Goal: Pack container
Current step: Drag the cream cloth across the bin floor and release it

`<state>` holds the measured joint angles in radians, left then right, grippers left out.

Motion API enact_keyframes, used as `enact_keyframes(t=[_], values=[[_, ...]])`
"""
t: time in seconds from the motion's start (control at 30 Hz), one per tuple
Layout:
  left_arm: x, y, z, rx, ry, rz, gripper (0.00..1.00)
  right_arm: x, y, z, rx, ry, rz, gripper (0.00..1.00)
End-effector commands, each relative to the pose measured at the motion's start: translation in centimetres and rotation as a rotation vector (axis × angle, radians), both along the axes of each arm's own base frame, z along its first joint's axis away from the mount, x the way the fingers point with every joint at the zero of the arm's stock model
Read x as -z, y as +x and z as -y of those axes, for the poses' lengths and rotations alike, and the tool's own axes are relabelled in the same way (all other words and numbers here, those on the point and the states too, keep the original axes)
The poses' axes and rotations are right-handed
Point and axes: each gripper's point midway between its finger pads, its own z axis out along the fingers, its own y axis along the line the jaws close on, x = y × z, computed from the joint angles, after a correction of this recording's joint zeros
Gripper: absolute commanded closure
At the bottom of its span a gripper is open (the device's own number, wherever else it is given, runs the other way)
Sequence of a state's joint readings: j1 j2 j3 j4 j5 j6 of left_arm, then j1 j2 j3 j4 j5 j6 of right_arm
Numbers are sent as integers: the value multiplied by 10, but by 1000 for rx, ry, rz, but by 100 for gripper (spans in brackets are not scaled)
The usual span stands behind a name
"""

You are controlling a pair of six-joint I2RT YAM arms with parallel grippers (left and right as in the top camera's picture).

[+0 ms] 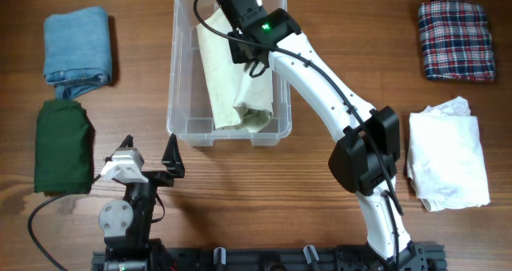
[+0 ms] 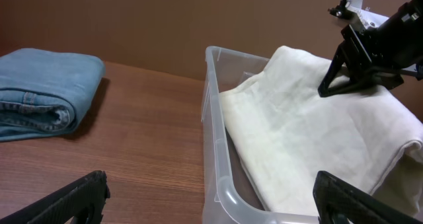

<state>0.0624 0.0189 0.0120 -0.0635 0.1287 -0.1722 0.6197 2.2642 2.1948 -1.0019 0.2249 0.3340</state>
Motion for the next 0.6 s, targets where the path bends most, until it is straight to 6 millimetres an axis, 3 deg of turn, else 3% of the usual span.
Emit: enact_keyframes(t=[0.0,0.37,0.57], values=[[3,0,-2,-10,8,-5,0,-26,4,-12,-39,62,42,96],[3,0,-2,-10,8,-6,0,-104,-17,-52,-84,220,151,96],[3,0,-2,-10,8,-6,0,-114,-13,-60,15,332,163,96]])
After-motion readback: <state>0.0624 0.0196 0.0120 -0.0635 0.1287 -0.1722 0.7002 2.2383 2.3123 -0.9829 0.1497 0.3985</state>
